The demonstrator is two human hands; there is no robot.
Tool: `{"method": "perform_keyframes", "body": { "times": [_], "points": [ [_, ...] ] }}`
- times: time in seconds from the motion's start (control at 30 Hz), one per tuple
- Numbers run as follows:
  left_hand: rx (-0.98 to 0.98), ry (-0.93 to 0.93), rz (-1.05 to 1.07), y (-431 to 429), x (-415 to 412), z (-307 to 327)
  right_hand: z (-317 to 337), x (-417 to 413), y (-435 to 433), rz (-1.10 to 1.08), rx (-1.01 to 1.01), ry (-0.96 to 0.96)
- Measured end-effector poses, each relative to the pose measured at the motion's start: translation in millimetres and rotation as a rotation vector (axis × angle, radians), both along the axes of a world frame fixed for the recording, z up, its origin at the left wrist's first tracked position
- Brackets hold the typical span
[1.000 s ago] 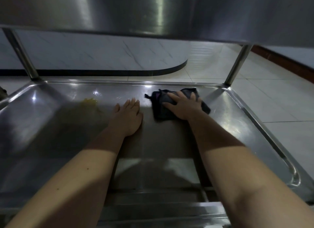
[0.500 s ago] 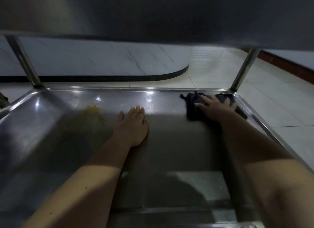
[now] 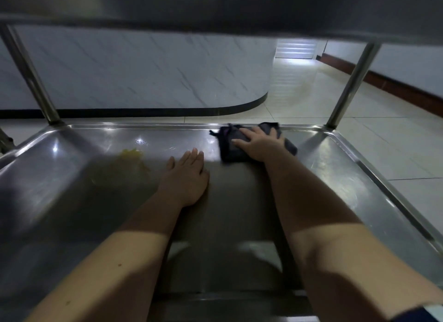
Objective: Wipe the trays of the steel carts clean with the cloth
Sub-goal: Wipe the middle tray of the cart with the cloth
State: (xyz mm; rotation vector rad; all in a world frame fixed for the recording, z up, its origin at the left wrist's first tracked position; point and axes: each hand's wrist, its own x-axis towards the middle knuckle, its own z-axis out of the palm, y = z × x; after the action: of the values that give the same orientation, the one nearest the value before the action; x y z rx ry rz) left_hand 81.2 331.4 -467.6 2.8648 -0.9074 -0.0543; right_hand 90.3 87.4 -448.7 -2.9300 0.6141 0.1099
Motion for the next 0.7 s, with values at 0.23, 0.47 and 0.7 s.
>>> {"method": "perform_keyframes", "body": {
  "times": [0.23,0.47,0.7],
  "points": [
    [-0.008,-0.011,0.012,-2,2,-5,-7,-89,-143,-0.335,-0.088,0.032],
    [0.021,0.024,-0.017,1,2,-1,-8,-120,-96,-0.227,-0.068,0.065],
    [0.000,0.114,-0.017,1,-3,11,-16,-234,12,-0.070,-0.040,0.030]
  ]
}}
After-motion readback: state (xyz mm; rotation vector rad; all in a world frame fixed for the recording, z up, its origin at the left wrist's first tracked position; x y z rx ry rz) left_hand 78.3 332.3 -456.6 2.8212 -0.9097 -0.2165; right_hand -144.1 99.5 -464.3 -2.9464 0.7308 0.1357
